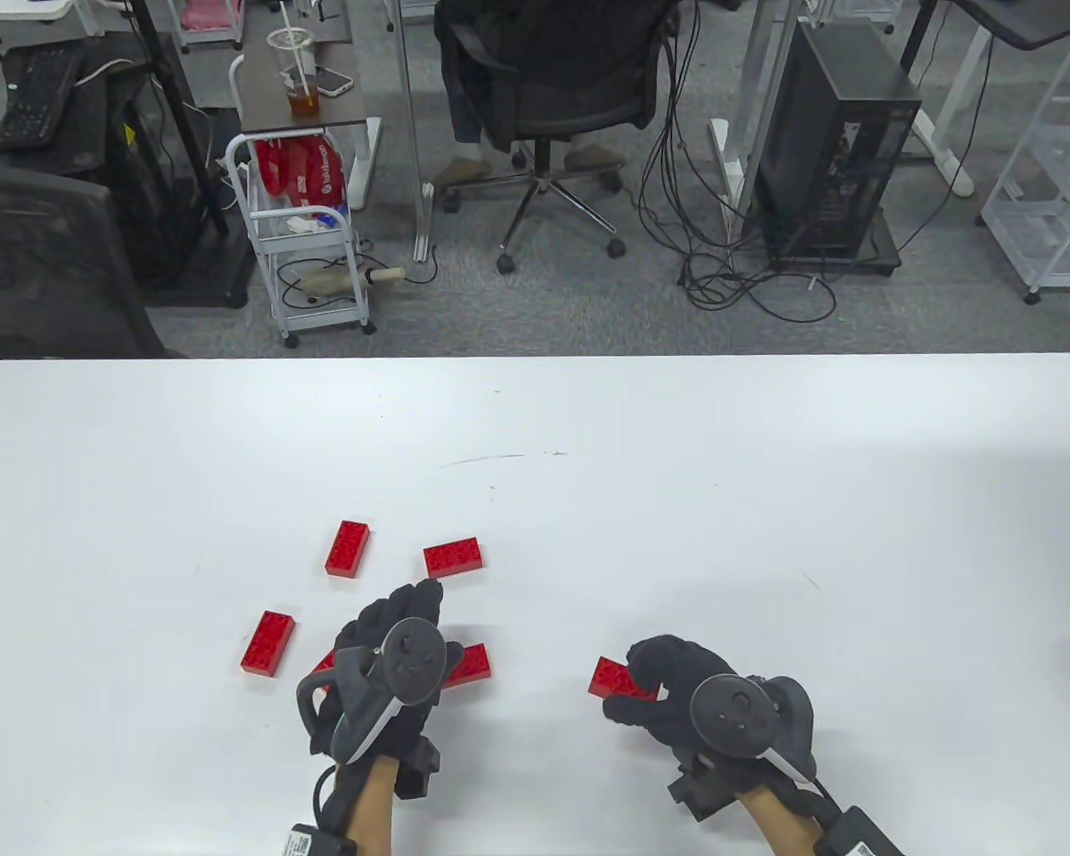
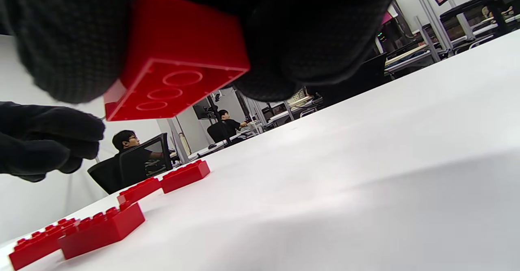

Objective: Separate stacked toy bricks from each other

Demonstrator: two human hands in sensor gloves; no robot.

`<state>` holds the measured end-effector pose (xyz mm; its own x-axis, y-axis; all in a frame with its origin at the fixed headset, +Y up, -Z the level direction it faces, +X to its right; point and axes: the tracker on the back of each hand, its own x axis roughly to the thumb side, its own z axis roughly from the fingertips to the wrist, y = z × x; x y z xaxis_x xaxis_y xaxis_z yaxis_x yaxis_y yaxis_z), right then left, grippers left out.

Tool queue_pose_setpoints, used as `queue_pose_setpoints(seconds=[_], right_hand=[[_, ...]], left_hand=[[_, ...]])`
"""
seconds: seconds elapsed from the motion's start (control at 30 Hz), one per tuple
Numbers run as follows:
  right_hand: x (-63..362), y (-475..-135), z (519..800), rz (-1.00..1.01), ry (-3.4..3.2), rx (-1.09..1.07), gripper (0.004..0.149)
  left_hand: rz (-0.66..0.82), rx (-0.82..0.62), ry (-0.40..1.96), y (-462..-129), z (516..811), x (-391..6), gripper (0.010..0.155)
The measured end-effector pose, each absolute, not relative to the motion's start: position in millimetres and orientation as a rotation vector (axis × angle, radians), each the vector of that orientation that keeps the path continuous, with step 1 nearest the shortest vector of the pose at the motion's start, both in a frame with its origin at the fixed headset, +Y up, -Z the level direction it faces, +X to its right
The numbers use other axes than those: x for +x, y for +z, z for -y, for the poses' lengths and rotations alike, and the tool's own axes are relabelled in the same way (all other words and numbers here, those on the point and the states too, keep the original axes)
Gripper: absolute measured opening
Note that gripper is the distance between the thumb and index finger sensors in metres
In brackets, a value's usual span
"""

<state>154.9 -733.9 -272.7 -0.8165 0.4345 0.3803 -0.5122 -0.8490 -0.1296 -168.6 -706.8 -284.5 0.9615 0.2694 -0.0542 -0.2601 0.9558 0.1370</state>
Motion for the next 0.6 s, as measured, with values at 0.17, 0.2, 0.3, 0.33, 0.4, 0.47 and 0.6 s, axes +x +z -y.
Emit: queue_pose_setpoints(seconds=[0.17, 0.2, 0.3, 0.33, 0.4, 0.47, 0.6], right_hand=[[152.8, -286.6, 734.3, 0.293, 2.652, 0.396, 0.043], [152.2, -291.1, 734.2, 0.305, 2.681, 0.379, 0.043], [149.1, -303.4, 733.2, 0.295, 2.732, 0.345, 0.045], [147.5, -306.8, 732.3, 0.289, 2.741, 0.339, 0.045], [142.2, -314.5, 729.4, 0.285, 2.768, 0.319, 0.045], [132.0, -323.6, 726.5, 0.276, 2.816, 0.322, 0.046], [111.3, -338.0, 724.3, 0.251, 2.88, 0.329, 0.048]], left_hand=[[-0.095, 0.153, 0.337, -285.4, 704.4, -183.5, 0.075], [-0.1, 0.16, 0.353, -285.3, 704.0, -186.0, 0.075], [-0.102, 0.153, 0.398, -286.2, 703.8, -191.6, 0.075], [-0.107, 0.153, 0.406, -286.7, 703.8, -192.8, 0.075], [-0.115, 0.167, 0.412, -287.5, 704.2, -196.3, 0.074], [-0.122, 0.157, 0.437, -287.8, 704.7, -200.8, 0.074], [-0.125, 0.167, 0.477, -287.3, 702.4, -205.7, 0.074]])
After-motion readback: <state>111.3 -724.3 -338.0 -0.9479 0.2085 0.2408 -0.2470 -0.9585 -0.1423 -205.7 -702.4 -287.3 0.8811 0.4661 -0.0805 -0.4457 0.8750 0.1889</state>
